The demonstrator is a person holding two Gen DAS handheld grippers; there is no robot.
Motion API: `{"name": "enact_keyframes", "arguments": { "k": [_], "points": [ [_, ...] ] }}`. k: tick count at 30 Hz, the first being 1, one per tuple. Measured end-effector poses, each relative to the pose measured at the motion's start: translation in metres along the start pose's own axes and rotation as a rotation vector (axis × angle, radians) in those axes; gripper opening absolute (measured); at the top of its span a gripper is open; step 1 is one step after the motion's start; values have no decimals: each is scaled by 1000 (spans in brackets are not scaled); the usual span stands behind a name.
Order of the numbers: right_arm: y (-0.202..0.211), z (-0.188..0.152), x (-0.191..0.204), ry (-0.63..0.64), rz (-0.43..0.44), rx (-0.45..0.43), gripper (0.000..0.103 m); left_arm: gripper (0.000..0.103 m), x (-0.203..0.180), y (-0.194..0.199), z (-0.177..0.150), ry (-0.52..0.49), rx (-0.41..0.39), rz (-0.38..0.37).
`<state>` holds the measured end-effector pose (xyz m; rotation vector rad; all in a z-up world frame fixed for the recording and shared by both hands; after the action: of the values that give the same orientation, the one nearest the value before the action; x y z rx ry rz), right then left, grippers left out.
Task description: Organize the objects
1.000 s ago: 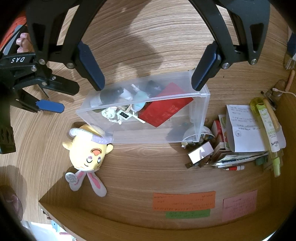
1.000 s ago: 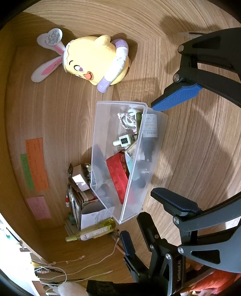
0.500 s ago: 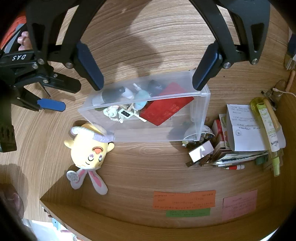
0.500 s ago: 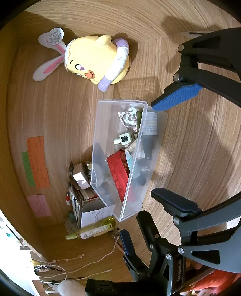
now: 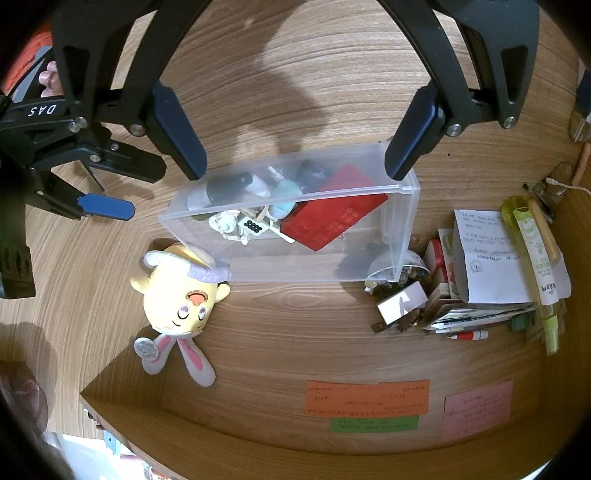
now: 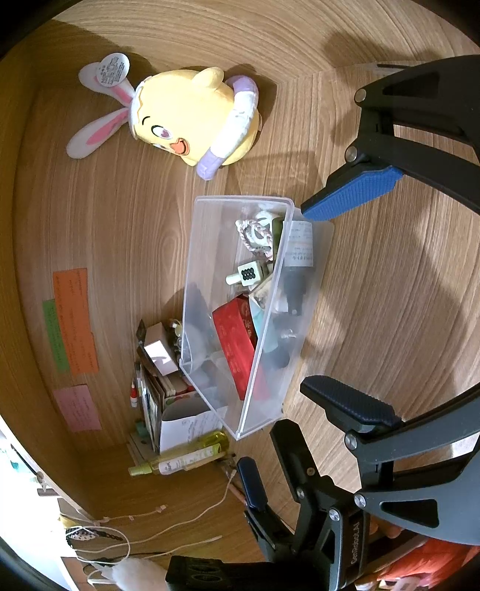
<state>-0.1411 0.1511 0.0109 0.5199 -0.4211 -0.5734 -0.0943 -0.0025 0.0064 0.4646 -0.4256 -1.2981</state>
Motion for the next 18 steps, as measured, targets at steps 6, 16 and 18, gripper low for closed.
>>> {"name": "enact_keyframes", "arguments": {
  "k": [6,16,18],
  "points": [
    [0,-1,0,0,2,0,84,99,0,1,0,10,1,-6],
    [-1,-2,-1,-6,4,6,84,99,-3,-1,-3,17,32,-43],
    [-1,-2,-1,-8,4,6,84,99,-2,-1,-3,20,25,-32]
  ]
}}
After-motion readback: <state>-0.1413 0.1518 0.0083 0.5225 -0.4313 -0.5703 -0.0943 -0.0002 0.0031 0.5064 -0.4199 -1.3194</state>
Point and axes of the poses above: each gripper's, at about its wrist camera, not at the fingertips, and y roughly against the way its jaws point, x to its left, z to its top, the point moved 2 cm from there along -y, roughly the way its jaws point, and after that the axes turned 15 degrees about z, right-handed, at the moved point
